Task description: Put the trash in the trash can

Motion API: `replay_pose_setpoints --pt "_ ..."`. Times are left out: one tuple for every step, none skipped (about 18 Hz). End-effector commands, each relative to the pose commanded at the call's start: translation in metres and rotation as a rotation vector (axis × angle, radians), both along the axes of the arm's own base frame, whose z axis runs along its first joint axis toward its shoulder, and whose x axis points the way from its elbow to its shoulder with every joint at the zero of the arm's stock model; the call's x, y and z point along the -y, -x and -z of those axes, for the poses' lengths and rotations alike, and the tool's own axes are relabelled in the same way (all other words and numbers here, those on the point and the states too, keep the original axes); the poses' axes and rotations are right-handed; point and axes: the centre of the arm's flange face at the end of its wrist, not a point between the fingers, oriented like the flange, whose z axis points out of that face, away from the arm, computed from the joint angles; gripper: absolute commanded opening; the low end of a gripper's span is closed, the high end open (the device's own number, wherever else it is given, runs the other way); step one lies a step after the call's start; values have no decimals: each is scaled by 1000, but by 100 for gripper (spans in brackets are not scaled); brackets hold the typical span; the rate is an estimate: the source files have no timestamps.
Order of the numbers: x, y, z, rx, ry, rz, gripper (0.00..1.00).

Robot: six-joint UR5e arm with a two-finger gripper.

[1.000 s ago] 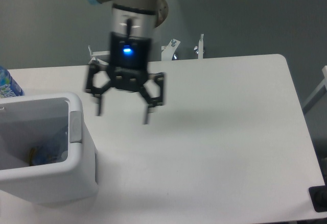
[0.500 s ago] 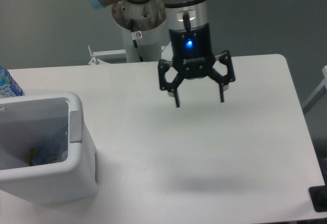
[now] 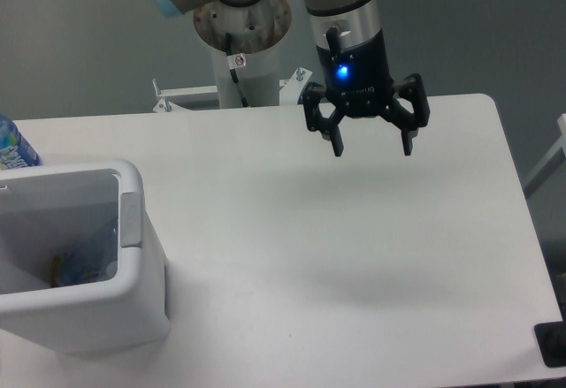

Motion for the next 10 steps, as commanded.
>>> replay_pose_setpoints --pt "6 2 -3 -5 -3 -11 100" --pt "10 3 -6 -6 -7 -19 100" --pt "14 2 -10 -12 -15 -25 100" --pt "18 5 -12 -12 -21 -36 100" --pt "21 3 -13 -12 -23 -39 100" --pt "24 3 -8 -8 -24 -42 100" --pt "25 3 -3 -3 -18 -44 100" --pt "26 4 -4 -5 -21 -47 100" --pt "26 4 -4 -5 -21 -47 100" --pt "25 4 -4 -4 -22 -46 100"
